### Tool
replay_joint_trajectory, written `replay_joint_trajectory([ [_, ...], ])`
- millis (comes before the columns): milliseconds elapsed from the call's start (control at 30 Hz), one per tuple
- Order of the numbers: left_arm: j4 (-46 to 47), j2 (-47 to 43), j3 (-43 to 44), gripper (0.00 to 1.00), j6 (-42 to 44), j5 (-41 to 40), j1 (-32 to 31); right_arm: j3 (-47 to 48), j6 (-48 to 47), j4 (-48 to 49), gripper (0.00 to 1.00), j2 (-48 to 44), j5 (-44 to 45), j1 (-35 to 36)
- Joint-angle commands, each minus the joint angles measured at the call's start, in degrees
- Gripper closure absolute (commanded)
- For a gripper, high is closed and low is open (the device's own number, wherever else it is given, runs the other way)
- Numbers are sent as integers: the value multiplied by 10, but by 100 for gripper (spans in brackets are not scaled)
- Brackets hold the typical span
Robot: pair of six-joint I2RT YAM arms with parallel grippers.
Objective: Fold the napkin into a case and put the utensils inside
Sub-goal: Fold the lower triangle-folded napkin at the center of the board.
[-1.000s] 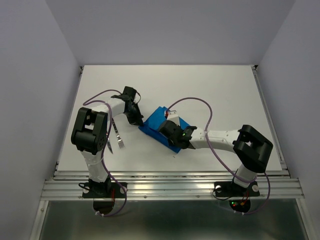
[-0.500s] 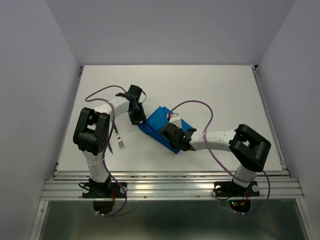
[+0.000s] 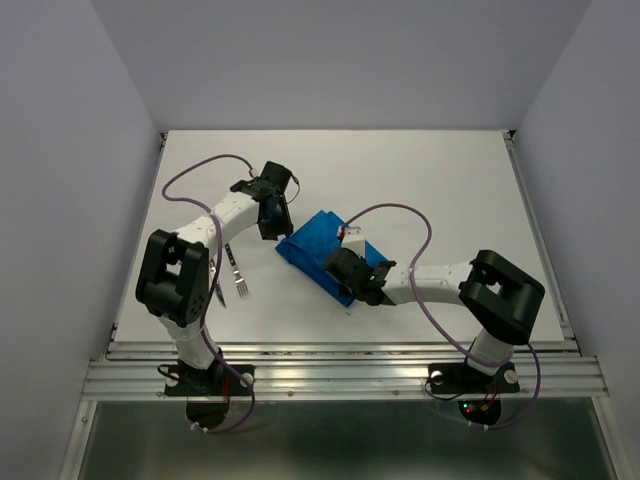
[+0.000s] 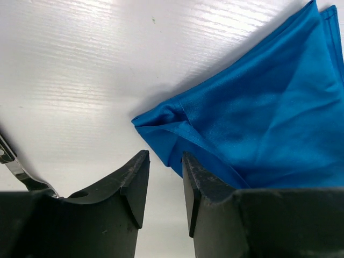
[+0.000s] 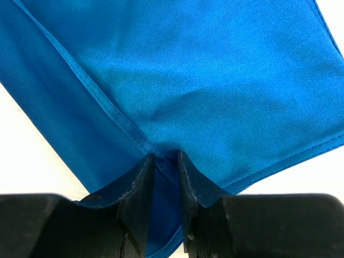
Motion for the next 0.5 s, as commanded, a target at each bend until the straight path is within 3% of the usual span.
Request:
replay_joint_trajectory([
  [0,-5,-35,-13,56,2,-17,-1,-24,17,-10,70,11,-29,-1],
  [467,18,-6,-16,55,-11,-1,-9,-60,136,48,69,-7,-86,-1],
])
